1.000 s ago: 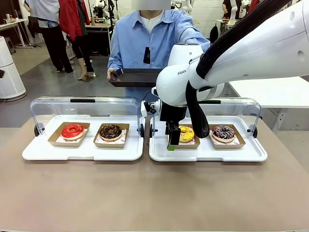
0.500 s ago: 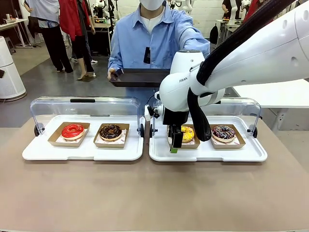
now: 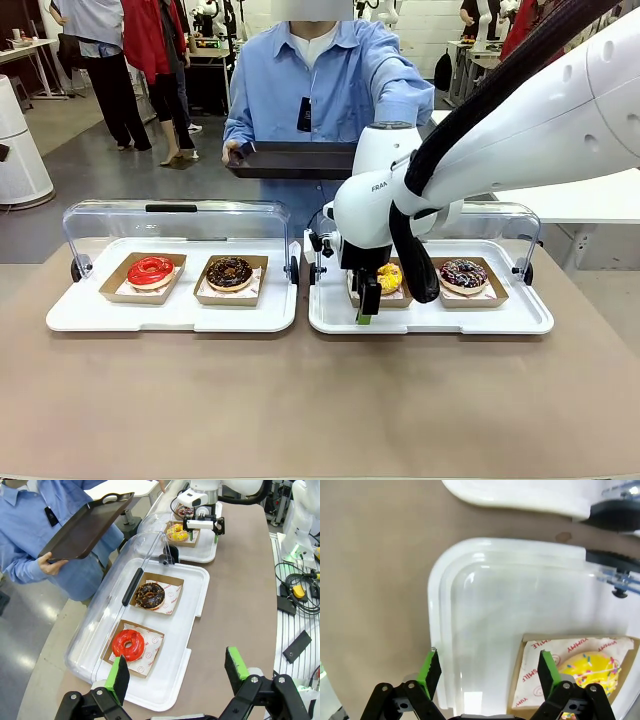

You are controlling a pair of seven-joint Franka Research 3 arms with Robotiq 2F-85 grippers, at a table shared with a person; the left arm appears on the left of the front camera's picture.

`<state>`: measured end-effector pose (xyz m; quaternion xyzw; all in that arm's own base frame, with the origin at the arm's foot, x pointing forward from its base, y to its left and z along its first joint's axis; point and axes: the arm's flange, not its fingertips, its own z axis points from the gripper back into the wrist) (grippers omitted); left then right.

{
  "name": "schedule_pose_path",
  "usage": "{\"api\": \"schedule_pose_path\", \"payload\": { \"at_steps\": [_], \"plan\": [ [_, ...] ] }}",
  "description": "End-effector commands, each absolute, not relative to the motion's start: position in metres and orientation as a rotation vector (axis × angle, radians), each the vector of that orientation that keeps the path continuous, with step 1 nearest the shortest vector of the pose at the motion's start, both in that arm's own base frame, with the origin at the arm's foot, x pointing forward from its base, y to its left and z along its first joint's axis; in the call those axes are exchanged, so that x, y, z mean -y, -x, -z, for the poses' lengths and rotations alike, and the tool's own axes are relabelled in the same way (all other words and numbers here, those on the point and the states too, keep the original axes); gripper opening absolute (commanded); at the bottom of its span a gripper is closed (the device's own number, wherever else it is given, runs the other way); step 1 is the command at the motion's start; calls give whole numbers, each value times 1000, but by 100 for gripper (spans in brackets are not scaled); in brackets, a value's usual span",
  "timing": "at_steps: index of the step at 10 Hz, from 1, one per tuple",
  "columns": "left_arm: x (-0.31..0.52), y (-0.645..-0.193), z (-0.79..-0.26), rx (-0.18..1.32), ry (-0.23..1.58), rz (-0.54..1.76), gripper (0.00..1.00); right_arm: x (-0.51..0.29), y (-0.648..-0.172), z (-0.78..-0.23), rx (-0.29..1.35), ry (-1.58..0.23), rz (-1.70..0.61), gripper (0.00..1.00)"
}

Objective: Provide the desired donut to the person.
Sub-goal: Pick up and lift the Paper togo box containing the Donut pointed at by the person.

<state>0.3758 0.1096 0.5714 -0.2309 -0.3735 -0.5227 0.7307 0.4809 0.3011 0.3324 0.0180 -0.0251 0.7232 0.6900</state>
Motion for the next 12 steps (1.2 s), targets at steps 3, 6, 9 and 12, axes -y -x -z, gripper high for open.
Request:
{"api": "schedule_pose_path", "payload": {
  "at_steps": [3, 6, 9, 12],
  "plan": [
    [-109, -375, -572, 831, 520, 1146, 100, -301, -488, -324, 51, 1, -1577, 100],
    [-109, -375, -572, 831, 520, 1146, 100, -303, -490, -325, 61, 5, -1572, 100],
    [-109, -375, -572, 831, 520, 1146, 100, -305, -494, -324, 75, 6, -1568, 100],
    [-109, -375, -572, 831, 520, 1146, 100, -302, -499, -320, 96, 33, -1579, 49]
  ]
}}
